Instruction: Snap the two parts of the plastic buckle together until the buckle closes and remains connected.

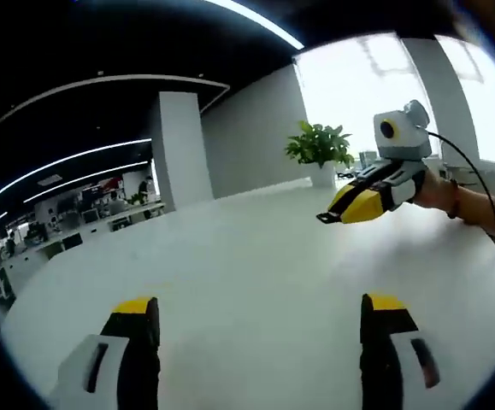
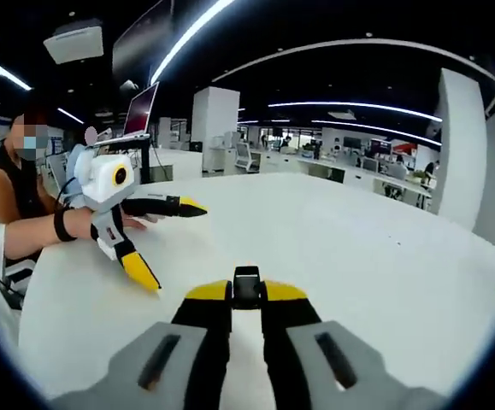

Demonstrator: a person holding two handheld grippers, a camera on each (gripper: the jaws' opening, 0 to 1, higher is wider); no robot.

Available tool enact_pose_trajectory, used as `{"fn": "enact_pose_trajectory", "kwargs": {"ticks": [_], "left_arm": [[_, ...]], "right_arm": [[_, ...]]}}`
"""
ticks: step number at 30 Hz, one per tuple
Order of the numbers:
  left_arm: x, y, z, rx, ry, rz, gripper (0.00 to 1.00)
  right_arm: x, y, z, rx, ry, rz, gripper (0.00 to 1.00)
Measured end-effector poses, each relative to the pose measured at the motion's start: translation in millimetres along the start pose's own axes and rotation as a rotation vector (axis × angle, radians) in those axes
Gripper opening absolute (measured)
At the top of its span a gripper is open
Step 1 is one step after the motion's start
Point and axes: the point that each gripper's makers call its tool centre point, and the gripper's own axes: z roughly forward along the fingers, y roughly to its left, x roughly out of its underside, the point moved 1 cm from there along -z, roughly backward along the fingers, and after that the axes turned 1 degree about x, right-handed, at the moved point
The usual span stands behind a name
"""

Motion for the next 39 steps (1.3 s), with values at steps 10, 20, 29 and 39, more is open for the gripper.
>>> {"fn": "enact_pose_trajectory", "kwargs": {"ticks": [10,20,29,39], "left_arm": [[-12.6,17.0,1,-0.016,-0.077,-0.117,0.99],[-13.3,12.5,2,-0.007,-0.086,-0.14,0.99],[-19.6,7.7,0,0.017,-0.113,-0.126,0.99],[-38.2,14.6,-11,0.009,-0.159,-0.114,0.98]], "right_arm": [[-0.6,1,-1,0.001,0.0,-0.018,0.11],[5.9,17,-4,-0.011,0.017,-0.038,0.11],[-3.6,20,-8,-0.012,-0.017,-0.001,0.11],[-22.0,0,9,-0.006,-0.03,0.001,0.11]]}}
